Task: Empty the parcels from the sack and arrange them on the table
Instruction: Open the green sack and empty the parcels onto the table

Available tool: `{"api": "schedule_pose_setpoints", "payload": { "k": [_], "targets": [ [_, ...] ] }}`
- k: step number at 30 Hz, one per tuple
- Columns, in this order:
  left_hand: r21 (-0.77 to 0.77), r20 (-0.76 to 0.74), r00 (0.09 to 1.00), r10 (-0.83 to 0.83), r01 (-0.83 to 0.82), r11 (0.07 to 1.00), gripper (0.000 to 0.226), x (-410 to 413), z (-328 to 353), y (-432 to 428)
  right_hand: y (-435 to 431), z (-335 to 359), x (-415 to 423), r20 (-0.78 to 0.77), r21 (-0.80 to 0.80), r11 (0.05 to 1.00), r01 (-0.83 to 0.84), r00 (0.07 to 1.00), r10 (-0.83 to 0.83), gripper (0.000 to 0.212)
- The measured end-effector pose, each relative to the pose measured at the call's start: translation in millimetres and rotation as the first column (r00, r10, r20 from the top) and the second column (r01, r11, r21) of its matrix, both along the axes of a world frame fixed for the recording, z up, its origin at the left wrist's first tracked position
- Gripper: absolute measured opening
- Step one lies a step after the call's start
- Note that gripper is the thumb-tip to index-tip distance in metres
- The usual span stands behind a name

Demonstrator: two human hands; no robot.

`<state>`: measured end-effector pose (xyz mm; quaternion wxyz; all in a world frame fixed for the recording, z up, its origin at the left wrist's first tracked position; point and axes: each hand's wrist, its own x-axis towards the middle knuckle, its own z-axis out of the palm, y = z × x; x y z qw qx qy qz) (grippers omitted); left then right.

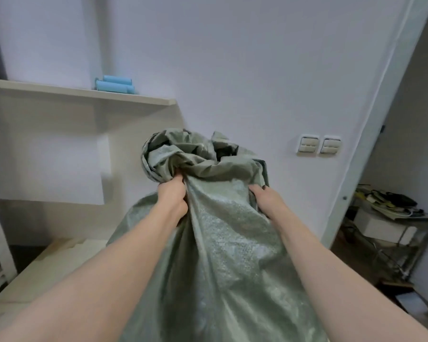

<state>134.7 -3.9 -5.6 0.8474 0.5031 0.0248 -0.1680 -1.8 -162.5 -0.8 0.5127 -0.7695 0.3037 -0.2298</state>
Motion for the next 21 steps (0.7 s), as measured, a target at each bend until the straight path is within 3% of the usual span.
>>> {"api": "schedule_pose_setpoints", "payload": {
  "k": [3,5,7,8,9,10,11,12,13,14,16,18,19,21],
  "targets": [
    [0.048,0.229,0.973,-0.008,-0.003,0.999,0.022,1.1,28.3,-6.1,-5.6,6.8,13.6,-0.019,-0.098,0.995,-0.036,0.999,0.034,0.023],
    [0.234,0.458,0.884,-0.089,-0.023,0.972,0.008,3.7,28.6,-11.1,-13.9,5.2,20.6,-0.106,-0.132,0.989,-0.073,0.993,0.06,0.027],
    [0.412,0.578,0.779,-0.243,-0.022,0.911,0.018,5.5,18.6,-14.1,-20.3,-1.3,25.1,-0.195,-0.159,0.98,-0.117,0.977,0.085,0.038],
    [0.551,0.557,0.746,-0.364,-0.004,0.835,0.031,8.0,11.6,-15.0,-20.5,-1.4,24.2,-0.204,-0.135,0.979,-0.154,0.971,0.125,0.04],
    [0.722,0.473,0.712,-0.519,0.024,0.692,0.047,6.3,7.4,-13.6,-24.6,-2.1,22.9,-0.193,-0.058,0.979,-0.198,0.964,0.183,0.043],
    [0.872,0.311,0.684,-0.66,0.072,0.484,0.067,10.4,2.1,-11.0,-30.0,-1.2,20.5,-0.182,0.054,0.969,-0.242,0.951,0.248,0.05],
    [0.937,0.13,0.664,-0.736,0.161,0.31,0.09,13.1,2.3,-5.9,-40.8,1.4,18.5,-0.194,0.157,0.945,-0.285,0.93,0.313,0.06],
    [0.934,-0.004,0.639,-0.769,0.276,0.225,0.111,22.9,2.5,2.0,-51.8,5.8,14.2,-0.202,0.228,0.918,-0.324,0.907,0.37,0.065],
    [0.89,-0.068,0.603,-0.795,0.396,0.224,0.127,31.4,5.9,10.0,-63.8,11.7,9.7,-0.213,0.254,0.902,-0.348,0.89,0.403,0.063],
    [0.813,-0.07,0.6,-0.797,0.498,0.303,0.133,44.9,7.9,15.4,-72.6,20.1,5.3,-0.212,0.271,0.898,-0.346,0.889,0.406,0.058],
    [0.604,0.006,0.716,-0.698,0.554,0.573,0.117,68.2,13.3,19.7,-95.9,30.0,5.4,-0.126,0.263,0.946,-0.192,0.965,0.231,0.058],
    [0.401,0.045,0.887,-0.459,0.405,0.822,0.094,91.0,17.2,11.4,-124.9,26.1,19.7,-0.012,0.185,0.973,0.137,0.991,-0.137,0.061],
    [0.359,0.038,0.937,-0.348,0.313,0.88,0.092,102.0,17.4,7.6,-132.8,23.5,29.4,0.01,0.105,0.963,0.25,0.968,-0.252,0.064],
    [0.428,0.038,0.987,-0.154,0.123,0.895,0.117,135.5,0.4,-0.1,-142.8,14.2,50.9,-0.027,0.026,0.956,0.291,0.956,-0.291,0.068]
  ]
}}
